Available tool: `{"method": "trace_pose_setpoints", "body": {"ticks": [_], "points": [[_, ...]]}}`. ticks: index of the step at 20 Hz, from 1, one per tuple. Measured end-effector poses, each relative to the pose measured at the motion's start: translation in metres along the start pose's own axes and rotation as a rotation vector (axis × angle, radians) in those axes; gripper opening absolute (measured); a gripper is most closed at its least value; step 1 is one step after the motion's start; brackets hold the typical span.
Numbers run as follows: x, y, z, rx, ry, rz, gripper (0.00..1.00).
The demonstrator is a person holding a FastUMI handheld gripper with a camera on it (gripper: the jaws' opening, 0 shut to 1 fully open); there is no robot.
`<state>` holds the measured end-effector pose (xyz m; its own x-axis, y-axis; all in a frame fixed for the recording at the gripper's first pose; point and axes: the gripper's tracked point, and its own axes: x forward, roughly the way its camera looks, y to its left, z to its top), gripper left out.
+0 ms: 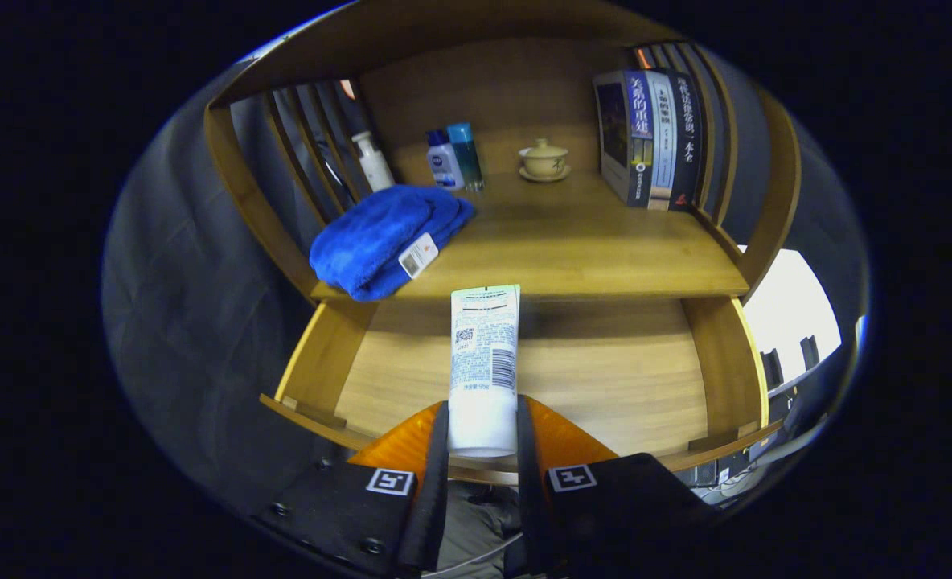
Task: Pull open the drawer, take out the items inside it, and place them on the countertop above the cabinet.
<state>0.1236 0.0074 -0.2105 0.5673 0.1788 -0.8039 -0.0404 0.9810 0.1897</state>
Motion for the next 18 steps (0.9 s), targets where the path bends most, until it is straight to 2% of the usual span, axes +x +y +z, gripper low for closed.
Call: {"method": "trace_pose_setpoints", "body": {"ticks": [3, 7, 10, 13, 18], "points": [[-0.001, -0.002, 0.037, 0.017, -0.093, -0.009, 0.47], [0.039, -0.029, 0.089, -0.069, -0.155, -0.129, 0.47], [0.073, -0.027, 0.117, 0.010, -0.187, -0.125, 0.47], [0.103, -0.040, 0.125, 0.061, -0.167, -0.163, 0.47], [0.134, -0.046, 0.122, 0.022, -0.151, -0.203, 0.47]]}}
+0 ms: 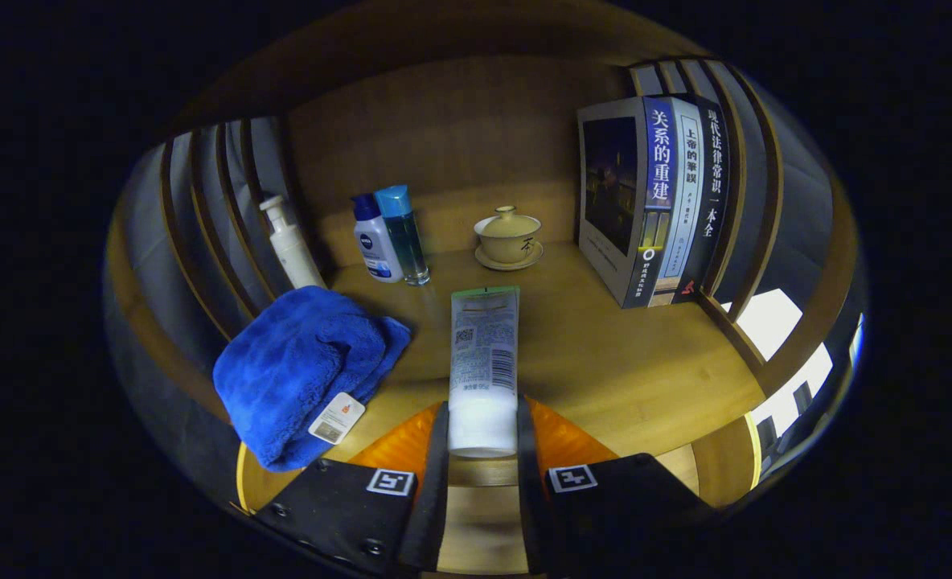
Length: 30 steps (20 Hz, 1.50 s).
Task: Pull open the drawer, take out the items inside it, and place them on the countertop above the cabinet.
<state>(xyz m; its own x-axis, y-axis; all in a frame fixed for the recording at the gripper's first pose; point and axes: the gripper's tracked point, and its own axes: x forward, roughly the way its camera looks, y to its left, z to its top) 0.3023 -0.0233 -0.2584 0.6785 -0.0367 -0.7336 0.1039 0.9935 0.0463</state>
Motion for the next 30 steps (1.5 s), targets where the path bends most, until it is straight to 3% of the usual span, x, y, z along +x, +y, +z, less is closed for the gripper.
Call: {"method": "trace_pose_setpoints", "body": {"ticks": [4, 10, 16, 19, 24, 30], "points": [[0.013, -0.002, -0.003, 0.040, -0.021, -0.013, 0.50], [0.015, 0.005, -0.005, -0.002, -0.024, -0.003, 0.55], [-0.004, 0.006, 0.004, 0.019, -0.088, 0.018, 1.00], [-0.032, 0.012, 0.007, 0.038, -0.147, 0.052, 0.99], [-0.105, 0.028, 0.035, 0.068, -0.390, 0.148, 0.99], [-0.185, 0.053, 0.003, -0.029, -0.554, 0.191, 0.98]]}}
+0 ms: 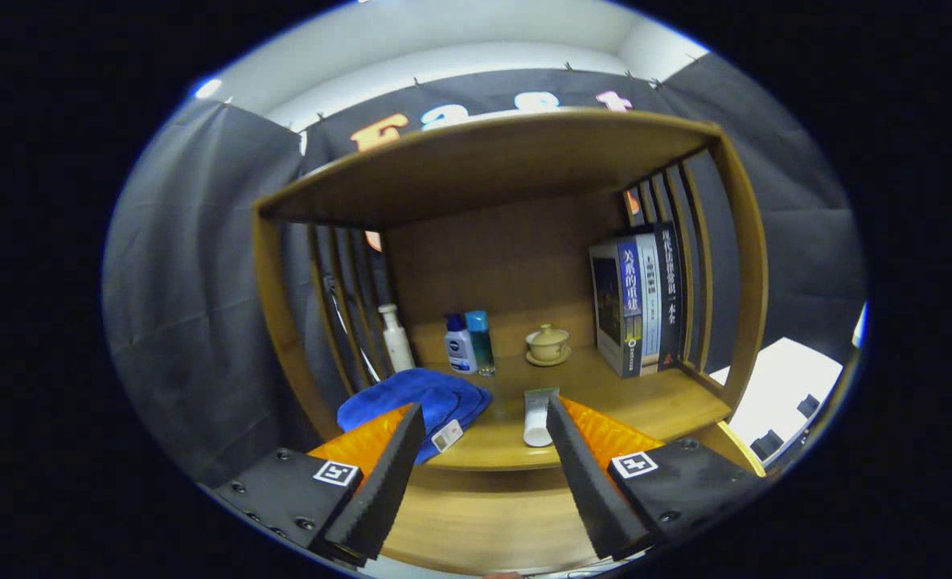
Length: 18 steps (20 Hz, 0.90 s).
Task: Pull open the drawer, take out the items inside it, and place them on the countertop above the cabinet.
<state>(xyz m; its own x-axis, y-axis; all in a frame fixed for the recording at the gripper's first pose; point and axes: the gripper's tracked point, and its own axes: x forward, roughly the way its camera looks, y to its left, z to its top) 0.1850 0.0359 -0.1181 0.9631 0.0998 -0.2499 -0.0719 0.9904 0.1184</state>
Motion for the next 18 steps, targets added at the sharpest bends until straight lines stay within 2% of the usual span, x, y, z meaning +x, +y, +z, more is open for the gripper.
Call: {"method": "trace_pose_setpoints", "body": {"ticks": [4, 9, 13, 18], "points": [[-0.032, 0.015, -0.015, -0.028, -0.055, 0.002, 0.98], [-0.075, 0.007, -0.026, -0.035, -0.104, -0.015, 0.98], [-0.104, -0.002, -0.049, -0.054, -0.115, -0.059, 0.98], [-0.115, -0.026, -0.083, -0.052, -0.151, -0.156, 0.98]]}}
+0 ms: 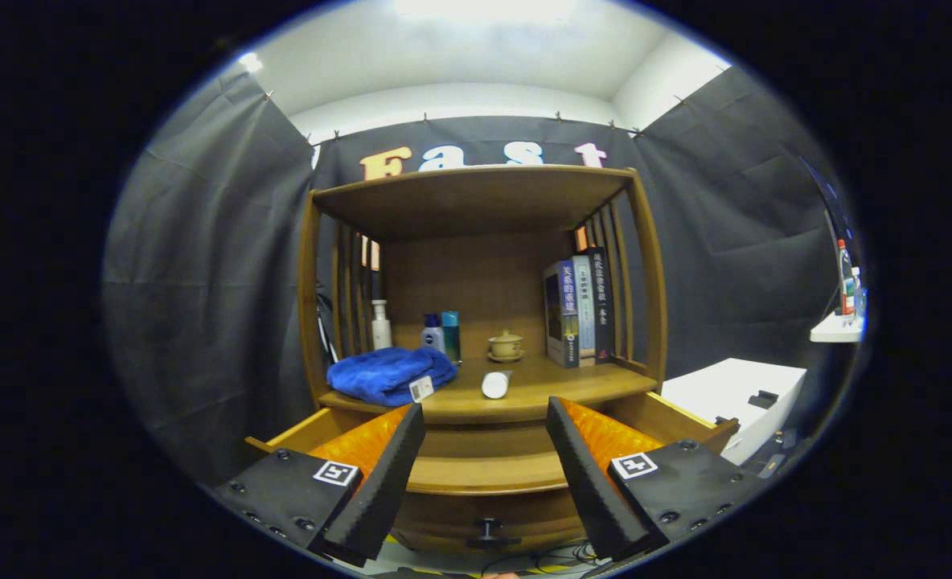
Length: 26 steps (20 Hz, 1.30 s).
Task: Pull open the drawer, take out the items inside it, and place them on the countertop above the cabinet.
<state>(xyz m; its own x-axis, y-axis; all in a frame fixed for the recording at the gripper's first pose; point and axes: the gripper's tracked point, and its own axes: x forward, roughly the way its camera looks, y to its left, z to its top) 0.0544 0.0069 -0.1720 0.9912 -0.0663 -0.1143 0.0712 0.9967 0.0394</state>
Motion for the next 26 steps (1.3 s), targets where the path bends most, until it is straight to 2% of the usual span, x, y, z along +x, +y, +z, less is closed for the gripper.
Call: {"method": "trace_pose_setpoints", "body": {"ticks": [5, 9, 12, 17, 26], "points": [[-0.003, 0.000, -0.051, -0.008, 0.060, -0.005, 0.99], [-0.009, 0.001, -0.065, -0.074, 0.032, -0.034, 0.99], [-0.012, 0.004, -0.081, -0.067, 0.038, -0.046, 0.99], [-0.007, 0.012, -0.112, -0.059, 0.116, -0.026, 0.99], [0.003, 0.014, -0.115, -0.024, 0.147, -0.003, 0.99]]}}
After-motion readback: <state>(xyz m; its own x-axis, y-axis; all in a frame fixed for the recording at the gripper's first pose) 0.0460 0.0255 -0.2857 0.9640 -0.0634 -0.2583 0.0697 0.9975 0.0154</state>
